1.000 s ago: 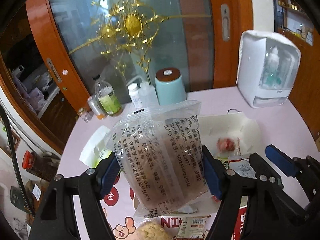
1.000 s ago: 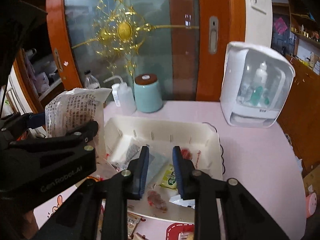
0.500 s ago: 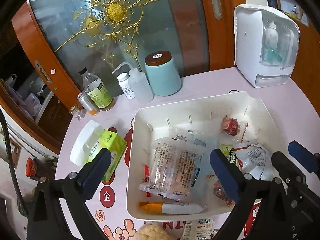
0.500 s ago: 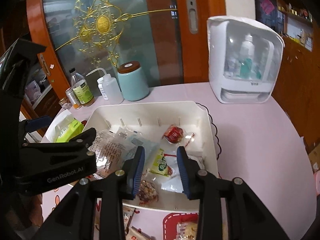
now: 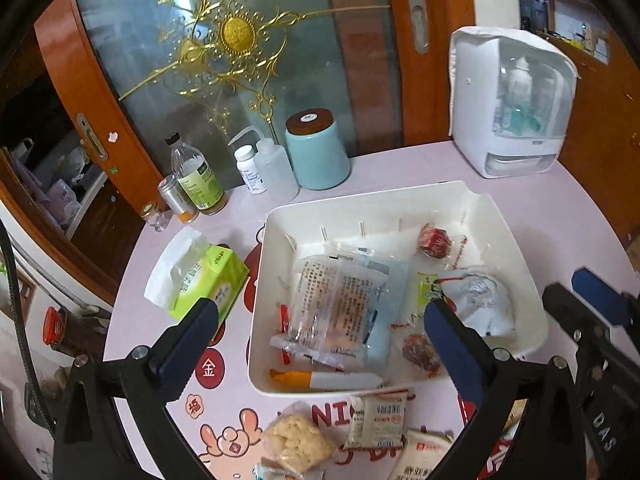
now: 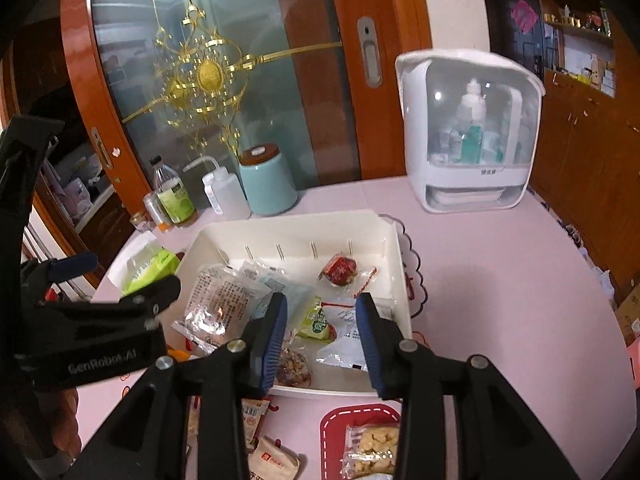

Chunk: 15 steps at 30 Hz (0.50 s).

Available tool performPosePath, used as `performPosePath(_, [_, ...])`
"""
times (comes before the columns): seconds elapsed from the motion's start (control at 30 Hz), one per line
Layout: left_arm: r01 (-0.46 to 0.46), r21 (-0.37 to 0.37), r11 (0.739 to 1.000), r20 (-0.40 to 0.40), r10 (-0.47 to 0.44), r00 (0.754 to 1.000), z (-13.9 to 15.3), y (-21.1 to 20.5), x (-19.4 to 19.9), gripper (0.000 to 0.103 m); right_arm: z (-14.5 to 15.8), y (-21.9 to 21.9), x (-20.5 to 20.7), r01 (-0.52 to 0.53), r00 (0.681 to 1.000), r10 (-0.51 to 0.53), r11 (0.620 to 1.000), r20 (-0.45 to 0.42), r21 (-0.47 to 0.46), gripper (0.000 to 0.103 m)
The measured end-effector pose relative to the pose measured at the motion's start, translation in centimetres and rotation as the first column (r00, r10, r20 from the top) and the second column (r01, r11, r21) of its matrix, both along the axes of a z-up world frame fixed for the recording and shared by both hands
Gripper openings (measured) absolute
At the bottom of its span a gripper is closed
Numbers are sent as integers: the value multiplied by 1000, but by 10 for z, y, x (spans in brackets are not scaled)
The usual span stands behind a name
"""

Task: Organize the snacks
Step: 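Withdraw both open tools from the tray back over the snacks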

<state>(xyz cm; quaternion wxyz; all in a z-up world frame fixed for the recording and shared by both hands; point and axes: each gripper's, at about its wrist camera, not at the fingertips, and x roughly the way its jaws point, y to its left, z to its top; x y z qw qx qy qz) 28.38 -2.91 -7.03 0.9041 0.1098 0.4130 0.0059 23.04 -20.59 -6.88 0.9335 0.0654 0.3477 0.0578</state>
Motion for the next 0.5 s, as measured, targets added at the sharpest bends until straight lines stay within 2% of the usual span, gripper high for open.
performPosePath(0.4, [31, -52, 998, 73, -27, 997, 45, -7, -78, 102, 26, -1, -51, -34, 996, 35, 999, 86, -15, 41])
performPosePath(0.5, [28, -67, 997, 82, -23, 996, 52, -6, -93, 102, 30, -2, -65, -41, 994, 43, 999, 100, -21, 45])
